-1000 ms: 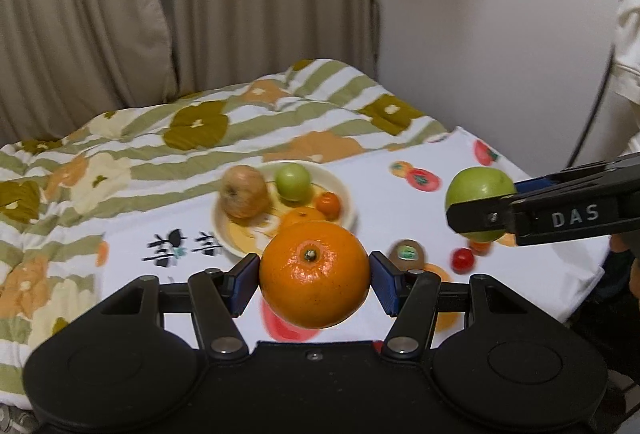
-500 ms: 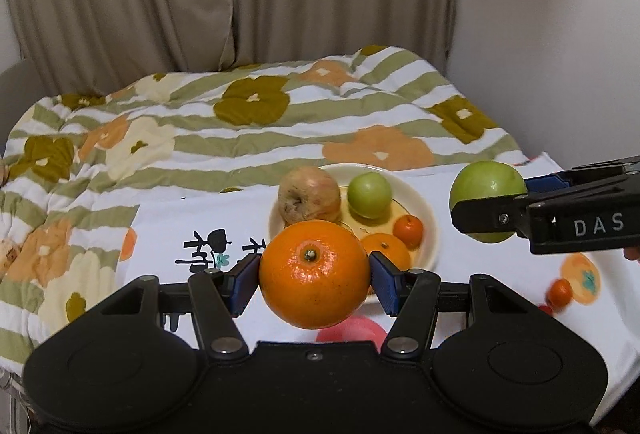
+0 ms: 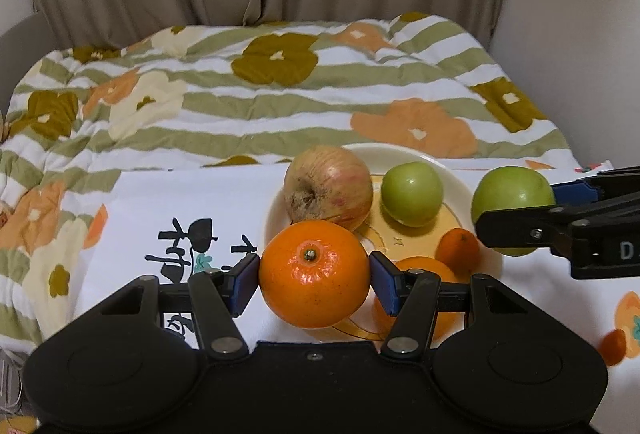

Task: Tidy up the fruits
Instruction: 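Carry the orange and green apple to the bowl and lower them in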

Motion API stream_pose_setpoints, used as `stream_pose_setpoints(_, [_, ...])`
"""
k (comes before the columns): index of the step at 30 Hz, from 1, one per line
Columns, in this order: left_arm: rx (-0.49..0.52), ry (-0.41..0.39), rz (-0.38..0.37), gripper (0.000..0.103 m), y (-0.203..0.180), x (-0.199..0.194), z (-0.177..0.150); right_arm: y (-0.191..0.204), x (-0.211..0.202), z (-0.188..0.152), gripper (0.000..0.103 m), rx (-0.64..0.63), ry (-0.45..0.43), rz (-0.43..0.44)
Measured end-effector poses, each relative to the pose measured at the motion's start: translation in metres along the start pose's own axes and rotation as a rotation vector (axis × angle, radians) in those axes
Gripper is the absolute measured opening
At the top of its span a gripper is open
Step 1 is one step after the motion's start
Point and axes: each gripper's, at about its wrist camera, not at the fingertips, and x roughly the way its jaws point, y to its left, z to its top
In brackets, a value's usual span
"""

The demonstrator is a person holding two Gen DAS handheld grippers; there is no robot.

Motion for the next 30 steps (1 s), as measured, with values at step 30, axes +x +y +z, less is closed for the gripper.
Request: stream_pose_setpoints(30, [0.02, -0.024, 0.014, 0.097, -0.01, -0.024, -0.008, 0.0, 0.018, 0.012, 0.071, 0.014, 0.009, 0.025])
